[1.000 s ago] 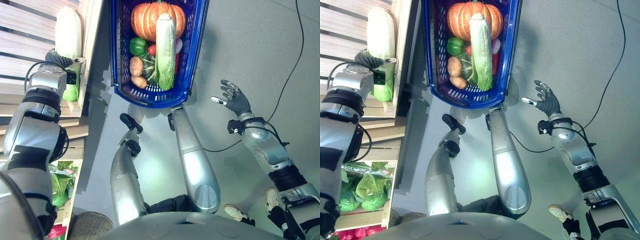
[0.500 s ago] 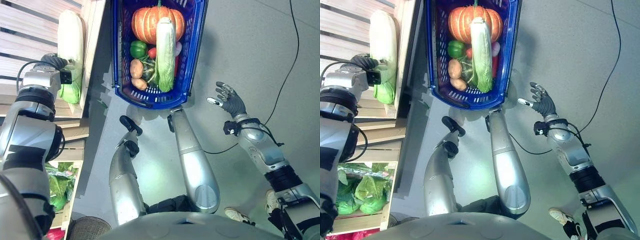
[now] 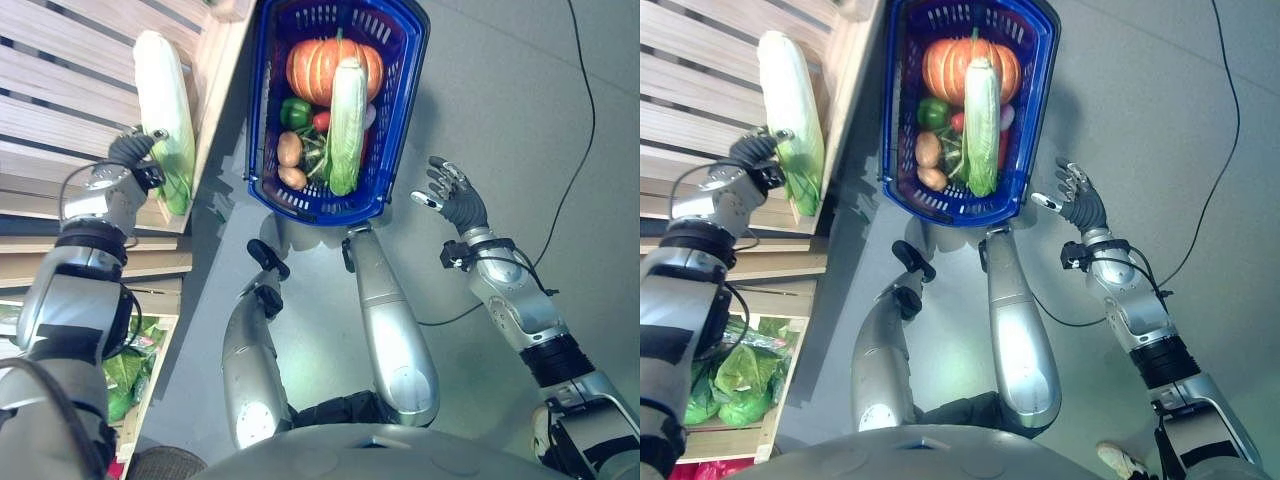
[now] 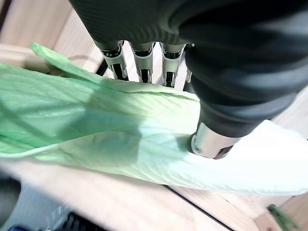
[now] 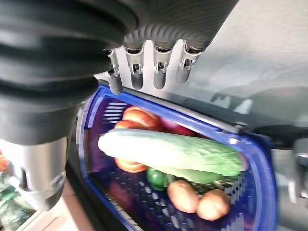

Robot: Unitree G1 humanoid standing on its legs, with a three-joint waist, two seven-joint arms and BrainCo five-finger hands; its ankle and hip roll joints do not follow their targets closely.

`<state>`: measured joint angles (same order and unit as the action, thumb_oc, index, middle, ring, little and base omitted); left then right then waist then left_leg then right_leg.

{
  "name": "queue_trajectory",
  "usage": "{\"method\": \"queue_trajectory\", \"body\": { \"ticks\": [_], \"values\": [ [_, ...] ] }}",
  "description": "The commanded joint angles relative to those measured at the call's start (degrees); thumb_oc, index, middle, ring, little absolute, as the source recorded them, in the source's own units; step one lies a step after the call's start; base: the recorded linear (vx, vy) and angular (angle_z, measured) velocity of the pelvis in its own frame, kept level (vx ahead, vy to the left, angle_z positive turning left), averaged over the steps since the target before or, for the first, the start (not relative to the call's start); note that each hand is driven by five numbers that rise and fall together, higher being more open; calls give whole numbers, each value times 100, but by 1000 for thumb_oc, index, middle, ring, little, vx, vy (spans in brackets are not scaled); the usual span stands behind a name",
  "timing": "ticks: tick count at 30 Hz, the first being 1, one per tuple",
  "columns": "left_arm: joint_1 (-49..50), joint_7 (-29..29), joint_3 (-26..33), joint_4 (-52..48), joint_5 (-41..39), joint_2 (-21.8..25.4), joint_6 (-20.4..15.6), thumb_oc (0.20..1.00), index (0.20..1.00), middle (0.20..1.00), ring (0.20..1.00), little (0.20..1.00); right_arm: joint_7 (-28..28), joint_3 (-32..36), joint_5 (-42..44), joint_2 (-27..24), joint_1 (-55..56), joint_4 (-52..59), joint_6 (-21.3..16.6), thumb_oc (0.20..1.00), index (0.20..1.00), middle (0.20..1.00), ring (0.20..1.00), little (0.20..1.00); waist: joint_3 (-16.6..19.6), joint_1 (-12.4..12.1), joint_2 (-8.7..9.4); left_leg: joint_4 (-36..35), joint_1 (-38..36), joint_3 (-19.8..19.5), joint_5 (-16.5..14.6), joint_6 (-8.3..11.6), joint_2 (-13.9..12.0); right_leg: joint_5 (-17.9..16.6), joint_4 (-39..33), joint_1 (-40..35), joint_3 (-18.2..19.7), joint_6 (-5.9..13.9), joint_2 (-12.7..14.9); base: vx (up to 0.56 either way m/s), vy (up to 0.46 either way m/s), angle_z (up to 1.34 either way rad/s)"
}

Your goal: Pick up fruits and vegetables into the basket

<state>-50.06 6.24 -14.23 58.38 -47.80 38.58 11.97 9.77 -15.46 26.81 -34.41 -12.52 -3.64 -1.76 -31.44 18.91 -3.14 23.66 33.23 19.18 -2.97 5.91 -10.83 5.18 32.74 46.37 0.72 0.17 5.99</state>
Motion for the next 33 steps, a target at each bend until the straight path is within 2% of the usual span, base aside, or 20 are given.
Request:
{"method": "queue_trajectory", "body": {
  "ticks": [1, 3, 6, 14, 23, 24, 27, 33],
  "values": [
    [842, -565, 50, -118, -365, -1045, 314, 200, 200, 200, 200, 200, -30, 167, -139, 104, 442, 416, -352, 1000, 1000, 1000, 1000, 1000, 165, 18, 269, 304, 291, -9, -77, -66, 64, 330, -60, -164, -29, 210, -47, -2, 18, 5],
    [960, -570, 149, -142, -349, -980, 283, 200, 200, 200, 200, 200, 3, 214, -138, 67, 512, 486, -323, 1000, 1000, 1000, 1000, 1000, 165, -8, 286, 237, 103, 1, -54, -68, 57, 299, -185, -377, -82, 216, -5, -9, 13, 8],
    [1135, -285, 306, -308, -522, -939, -40, 200, 200, 200, 200, 200, -100, 266, -175, 44, 612, 540, -424, 1000, 1000, 1000, 1000, 1000, 165, -51, 299, 156, -110, -50, -49, -80, 84, 315, -224, -592, -102, 214, 2, -13, 16, 6],
    [1571, -3, 615, -679, -367, -845, -292, 200, 200, 200, 200, 200, -314, 380, -260, -48, 723, 737, -591, 1000, 1000, 1000, 1000, 1000, 165, -166, 316, 52, -703, -114, -92, -91, 113, 360, -383, -1252, -235, 233, 108, 2, 7, 4],
    [2264, -388, 792, -1286, -55, -637, -728, 200, 200, 200, 200, 200, -992, 645, -224, -342, 587, 1098, -565, 1000, 1000, 1000, 1000, 1000, 236, -343, 107, -338, -1712, -121, -64, -67, 229, 355, -792, -2313, -439, 296, 366, 25, 78, 7],
    [2357, -409, 811, -1415, -30, -640, -791, 200, 200, 200, 200, 200, -1061, 646, -220, -363, 536, 1139, -588, 1000, 1000, 1000, 1000, 1000, 280, -392, 83, -418, -1739, -63, 74, -129, 232, 186, -906, -2353, -506, 258, 388, -46, 32, 14],
    [2654, -511, 827, -1723, 30, -653, -926, 200, 200, 200, 200, 200, -1247, 644, -72, -374, 419, 1244, -440, 1000, 1000, 1000, 1000, 1000, 421, -520, 33, -511, -1935, -98, 58, -135, 283, 169, -1055, -2622, -603, 283, 465, 15, 28, 14],
    [3166, -691, 855, -2452, 644, -607, -1208, 200, 200, 200, 200, 200, -1888, 565, 756, -153, 185, 1545, 31, 1000, 1000, 1000, 1000, 1000, 704, -852, 23, -729, -2350, -184, 4, -163, 362, 75, -1429, -3229, -839, 368, 596, 42, -9, 12]
  ]
}}
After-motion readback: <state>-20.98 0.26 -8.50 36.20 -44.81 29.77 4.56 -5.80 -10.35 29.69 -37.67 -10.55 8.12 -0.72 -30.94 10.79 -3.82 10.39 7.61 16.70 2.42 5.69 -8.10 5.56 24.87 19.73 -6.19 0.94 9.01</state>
